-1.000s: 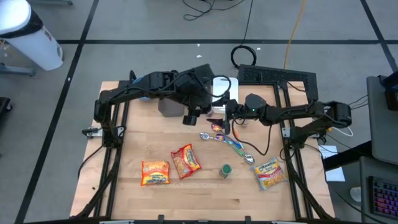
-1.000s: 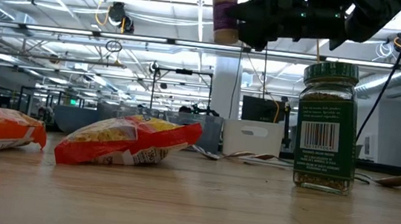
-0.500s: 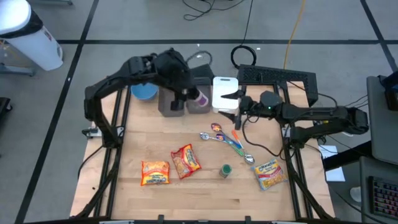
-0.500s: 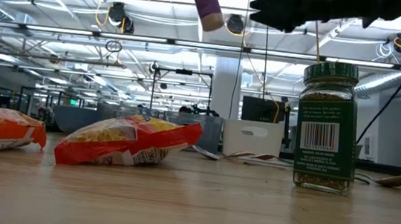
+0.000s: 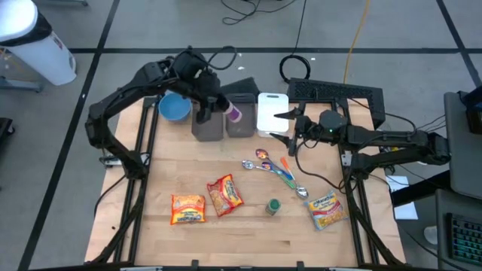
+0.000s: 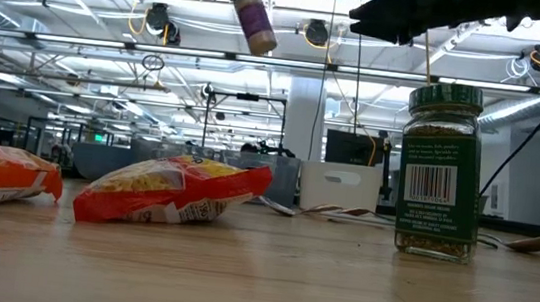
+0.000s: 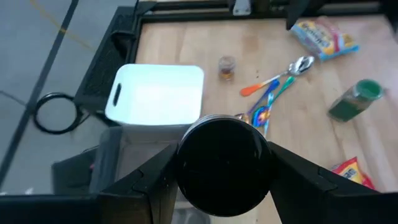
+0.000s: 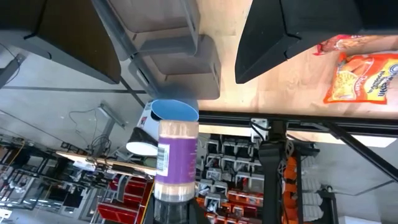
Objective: Pick & Place Food Item
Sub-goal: Put the purple spice bottle into the left black bin
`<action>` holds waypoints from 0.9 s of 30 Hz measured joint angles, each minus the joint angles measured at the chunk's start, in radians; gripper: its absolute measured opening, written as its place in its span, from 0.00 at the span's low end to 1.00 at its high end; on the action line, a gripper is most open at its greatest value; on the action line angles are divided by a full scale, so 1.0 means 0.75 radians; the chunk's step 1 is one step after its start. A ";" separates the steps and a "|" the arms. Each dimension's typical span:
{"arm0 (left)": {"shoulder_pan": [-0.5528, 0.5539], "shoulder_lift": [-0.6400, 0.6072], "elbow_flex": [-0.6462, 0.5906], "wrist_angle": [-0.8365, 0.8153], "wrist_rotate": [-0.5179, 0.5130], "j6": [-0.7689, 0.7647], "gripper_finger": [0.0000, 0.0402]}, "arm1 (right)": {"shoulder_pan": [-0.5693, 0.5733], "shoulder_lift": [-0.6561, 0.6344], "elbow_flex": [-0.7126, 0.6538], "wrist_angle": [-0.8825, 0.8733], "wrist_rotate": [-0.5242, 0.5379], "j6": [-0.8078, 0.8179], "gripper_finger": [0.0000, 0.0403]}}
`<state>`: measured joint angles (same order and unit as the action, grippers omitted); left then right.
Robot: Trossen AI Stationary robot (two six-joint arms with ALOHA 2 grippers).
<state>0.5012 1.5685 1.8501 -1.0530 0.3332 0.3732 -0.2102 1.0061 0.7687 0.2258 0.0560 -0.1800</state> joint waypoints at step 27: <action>0.303 -0.838 -1.362 1.160 0.122 -0.357 0.53 | -0.044 0.001 -0.330 0.501 0.073 0.124 0.77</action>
<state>0.7288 0.9401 0.8287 -0.1827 0.4249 0.1051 -0.2432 1.0065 0.5212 0.6014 0.1108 -0.0867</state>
